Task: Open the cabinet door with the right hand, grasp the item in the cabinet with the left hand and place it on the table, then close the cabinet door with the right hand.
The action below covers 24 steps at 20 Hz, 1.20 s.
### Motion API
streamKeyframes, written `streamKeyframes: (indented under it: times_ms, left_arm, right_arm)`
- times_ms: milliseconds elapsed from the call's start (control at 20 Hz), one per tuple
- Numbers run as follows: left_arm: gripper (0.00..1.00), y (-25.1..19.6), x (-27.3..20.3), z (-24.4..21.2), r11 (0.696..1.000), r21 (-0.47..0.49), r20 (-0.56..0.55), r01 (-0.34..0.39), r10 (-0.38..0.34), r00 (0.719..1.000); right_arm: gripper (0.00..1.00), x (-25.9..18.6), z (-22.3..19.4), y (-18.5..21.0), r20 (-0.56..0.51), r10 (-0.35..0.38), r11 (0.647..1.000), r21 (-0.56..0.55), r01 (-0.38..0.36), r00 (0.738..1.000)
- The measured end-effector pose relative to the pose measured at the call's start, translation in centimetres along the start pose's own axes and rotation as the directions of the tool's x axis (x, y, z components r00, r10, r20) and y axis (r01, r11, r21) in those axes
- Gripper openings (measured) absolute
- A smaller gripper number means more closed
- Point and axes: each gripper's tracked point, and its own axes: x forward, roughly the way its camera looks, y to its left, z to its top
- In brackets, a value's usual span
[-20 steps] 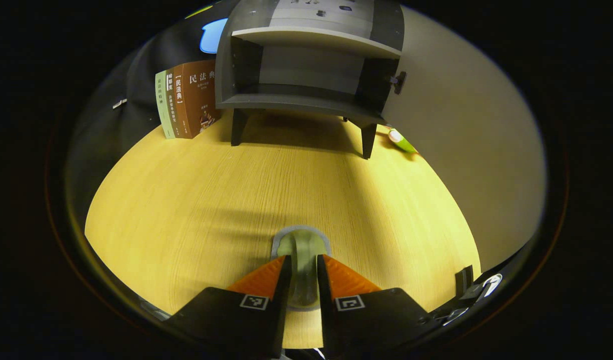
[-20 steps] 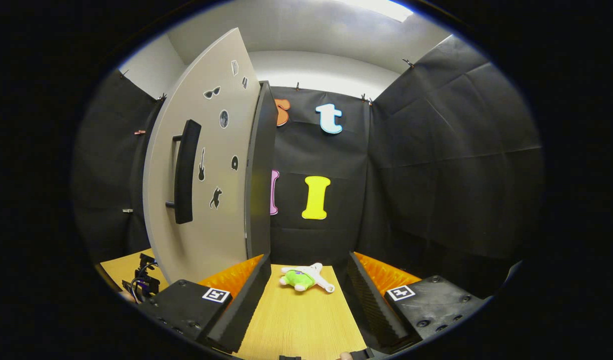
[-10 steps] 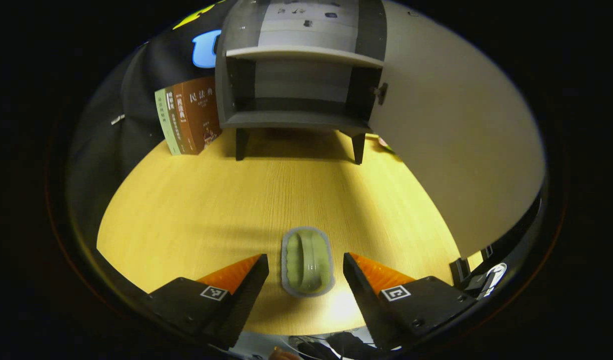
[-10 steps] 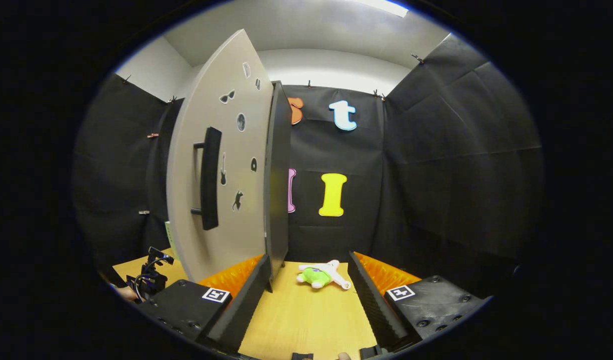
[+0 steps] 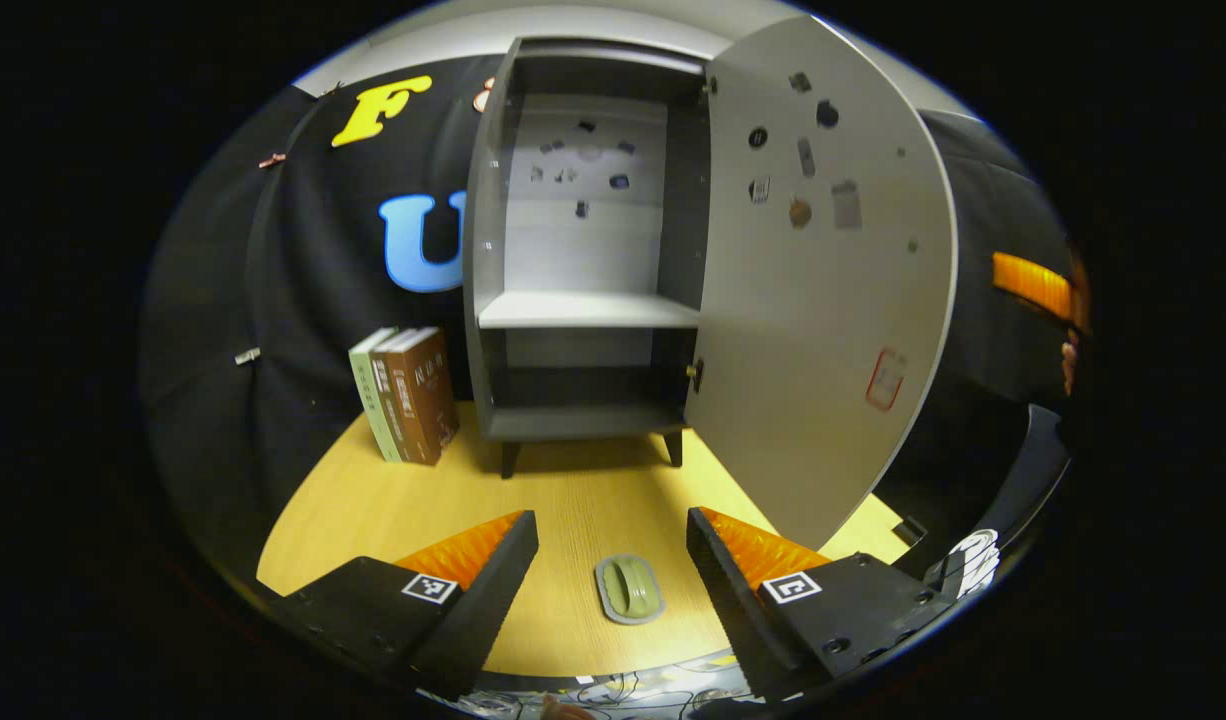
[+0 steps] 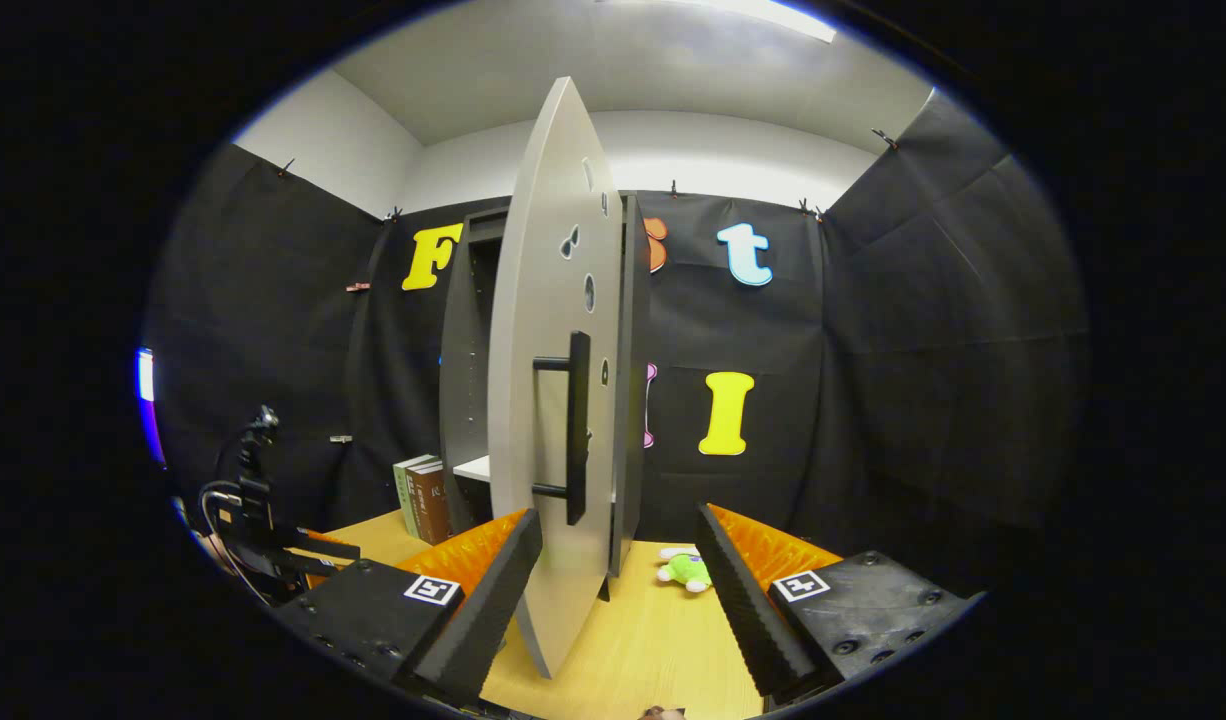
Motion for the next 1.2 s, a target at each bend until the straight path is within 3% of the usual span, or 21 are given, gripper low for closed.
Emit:
streamKeyframes:
  times_ms: [200,450,750,850,1000,1050,1150,1200]
  left_arm:
    - [0.95,-0.3,-3.3,6.7,0.998,0.036,0.138,0.044,-0.049,0.989]
    - [0.92,-1.7,-4.4,12.9,0.993,0.014,0.251,0.116,-0.115,0.961]
    - [0.95,-0.6,-3.2,15.5,0.999,-0.009,0.283,0.031,-0.027,0.959]
    - [0.94,-0.2,-2.8,15.9,0.999,-0.050,0.287,0.016,-0.001,0.958]
    - [0.95,1.1,-2.2,15.8,0.997,-0.067,0.278,-0.038,0.055,0.959]
    - [0.94,1.5,-2.0,15.5,0.996,-0.071,0.272,-0.051,0.069,0.960]
    - [0.92,2.1,-1.6,15.2,0.995,-0.081,0.263,-0.057,0.076,0.962]
    - [0.95,2.6,-1.5,15.2,0.995,-0.082,0.259,-0.062,0.082,0.962]
  right_arm:
    - [0.98,0.5,1.7,-0.8,0.024,-0.022,0.999,0.034,0.021,0.999]
    - [0.98,2.3,2.9,-0.9,0.053,0.042,0.998,0.054,-0.044,0.998]
    - [1.00,5.9,2.9,1.7,0.048,0.227,0.971,0.065,-0.230,0.973]
    - [0.95,6.3,2.6,2.4,0.034,0.283,0.955,0.082,-0.285,0.958]
    - [0.96,7.0,2.4,4.0,0.020,0.340,0.933,0.115,-0.340,0.940]
    - [0.91,7.2,2.5,4.7,0.022,0.359,0.927,0.109,-0.360,0.933]
    - [1.00,7.4,2.6,6.2,0.029,0.389,0.916,0.097,-0.389,0.921]
    - [0.96,7.5,2.5,7.0,0.022,0.399,0.911,0.105,-0.399,0.917]
